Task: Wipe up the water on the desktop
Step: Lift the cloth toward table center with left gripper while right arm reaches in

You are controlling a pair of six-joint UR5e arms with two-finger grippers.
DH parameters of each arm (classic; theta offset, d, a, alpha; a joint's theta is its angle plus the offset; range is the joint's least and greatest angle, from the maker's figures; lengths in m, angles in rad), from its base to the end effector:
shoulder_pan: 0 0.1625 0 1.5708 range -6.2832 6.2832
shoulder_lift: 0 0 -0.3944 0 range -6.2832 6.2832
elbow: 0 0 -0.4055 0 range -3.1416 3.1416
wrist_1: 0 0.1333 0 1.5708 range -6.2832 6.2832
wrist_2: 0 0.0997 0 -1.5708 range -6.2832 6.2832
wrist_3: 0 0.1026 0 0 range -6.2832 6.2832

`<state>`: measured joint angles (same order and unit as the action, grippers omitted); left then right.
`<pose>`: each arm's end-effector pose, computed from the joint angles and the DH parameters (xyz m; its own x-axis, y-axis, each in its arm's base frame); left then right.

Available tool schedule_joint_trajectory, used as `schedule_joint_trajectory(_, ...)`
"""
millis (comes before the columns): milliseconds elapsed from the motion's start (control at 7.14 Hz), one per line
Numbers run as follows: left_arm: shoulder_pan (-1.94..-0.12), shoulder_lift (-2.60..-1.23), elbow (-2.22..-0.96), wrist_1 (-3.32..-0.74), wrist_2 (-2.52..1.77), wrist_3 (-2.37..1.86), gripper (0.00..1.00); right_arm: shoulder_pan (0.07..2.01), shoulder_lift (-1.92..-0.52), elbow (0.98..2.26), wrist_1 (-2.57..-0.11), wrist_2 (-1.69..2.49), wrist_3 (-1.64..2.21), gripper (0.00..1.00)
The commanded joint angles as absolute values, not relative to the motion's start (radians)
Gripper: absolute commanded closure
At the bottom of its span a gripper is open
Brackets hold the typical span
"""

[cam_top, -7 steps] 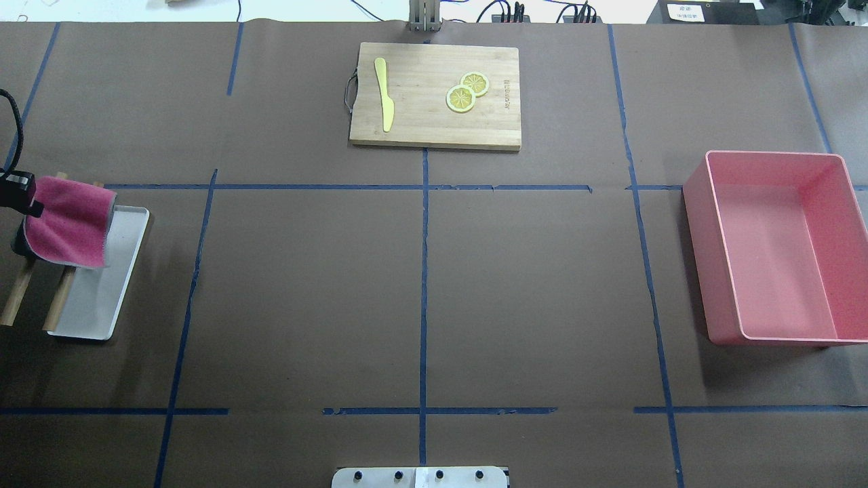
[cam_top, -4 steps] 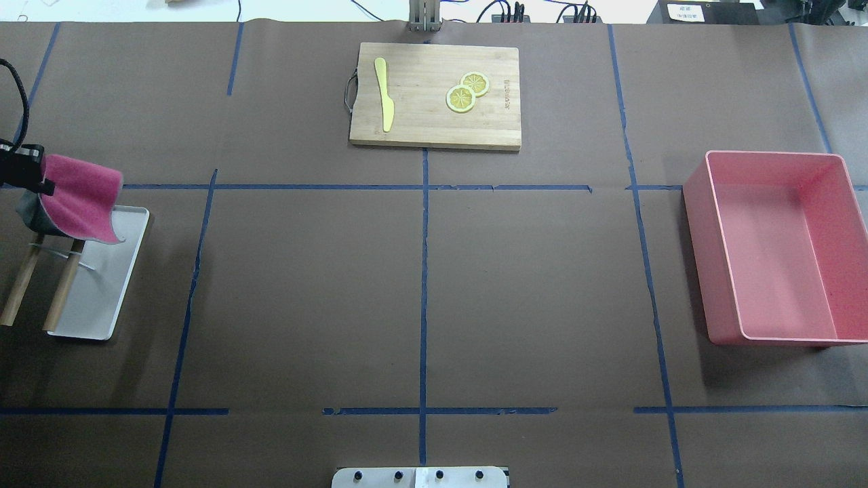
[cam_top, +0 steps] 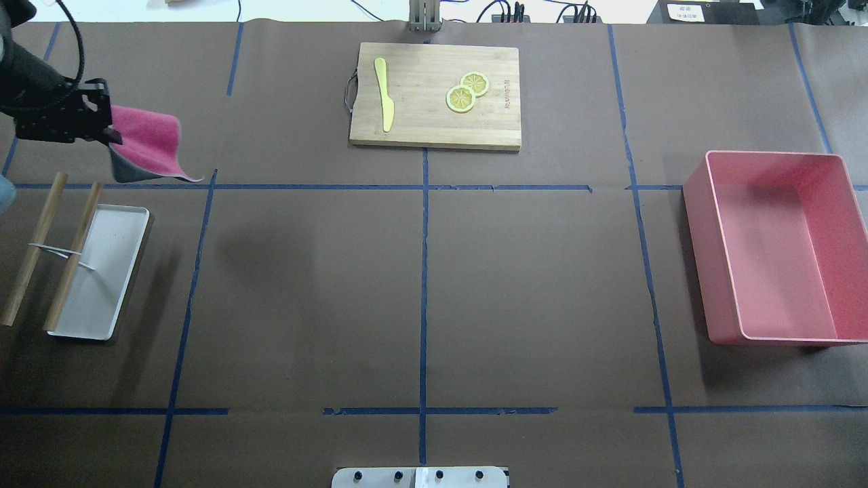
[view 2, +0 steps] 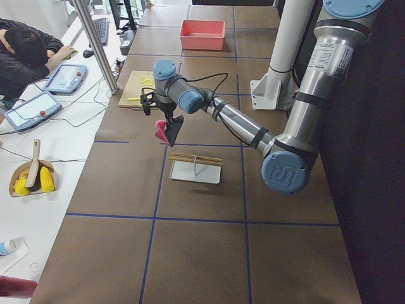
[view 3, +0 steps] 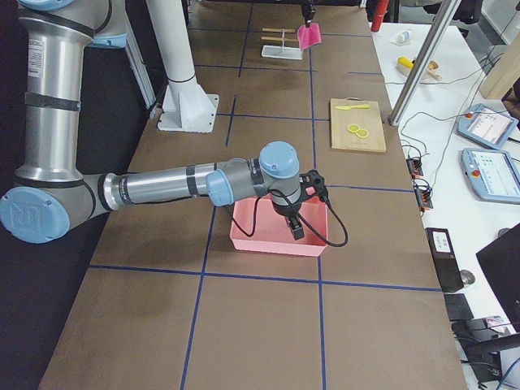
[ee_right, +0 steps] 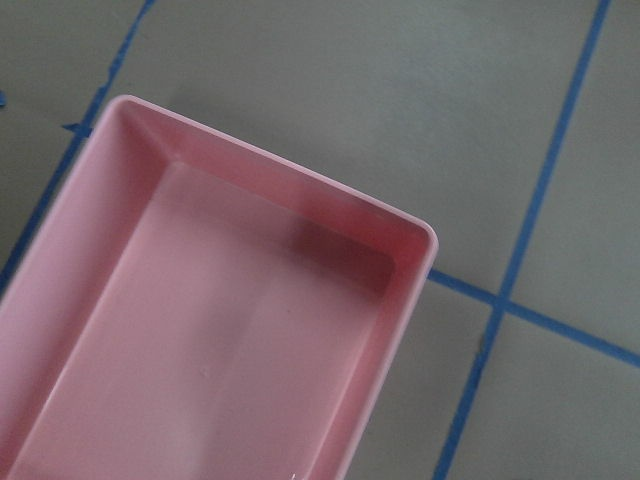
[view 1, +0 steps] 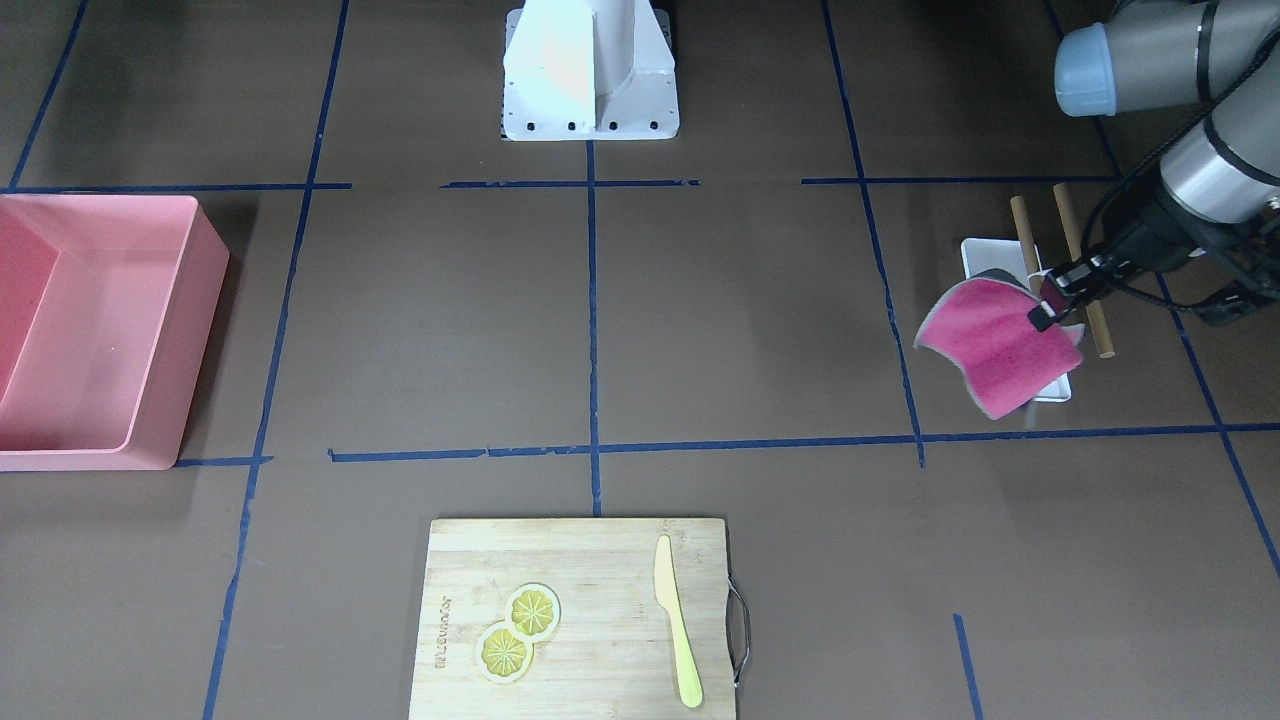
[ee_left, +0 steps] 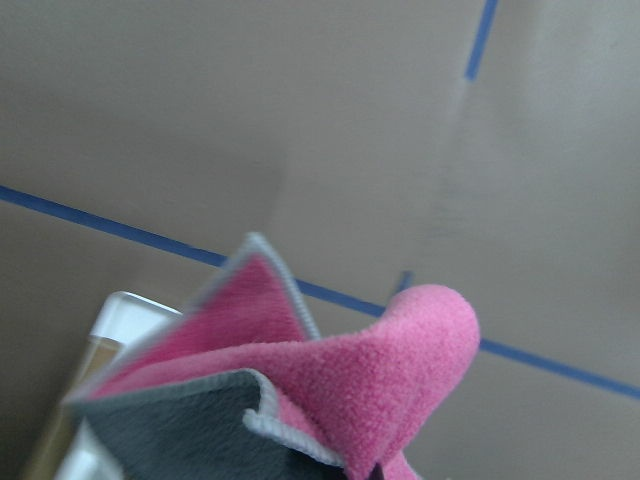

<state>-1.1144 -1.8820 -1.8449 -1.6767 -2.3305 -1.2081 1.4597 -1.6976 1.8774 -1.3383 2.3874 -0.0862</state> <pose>0.2007 -0.5509 0.3077 0.4797 -0.3934 -0.7843 0.3071 0.9126 -0.2699 0.0062 -0.4722 0.5056 0.6370 -0.4432 0.6308 0.1570 0.8756 0.4567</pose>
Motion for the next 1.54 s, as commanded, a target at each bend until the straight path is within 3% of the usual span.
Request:
schedule_joint_trajectory(0, -1.014, -2.004, -1.841, -1.677, -2.329, -1.484, 1.0, 1.32, -1.578, 1.87, -1.227, 2.39, -0.087, 0.01)
schedule_joint_trajectory(561, -0.888, -2.204, -1.81, -1.678, -2.329, -1.839, 0.97, 1.085, -1.321, 1.879, -1.151, 2.338, 0.215, 0.01)
schedule_joint_trajectory(981, -0.876, -2.296, -1.737, -1.686, -2.329, -1.991, 0.97, 0.788, -1.113, 1.884, -1.109, 2.015, 0.325, 0.01)
schedule_joint_trajectory(1401, -0.849, -2.374, -1.703, -1.695, -2.329, -2.081, 0.96, 0.626, -1.042, 1.882, -1.109, 1.792, 0.324, 0.01)
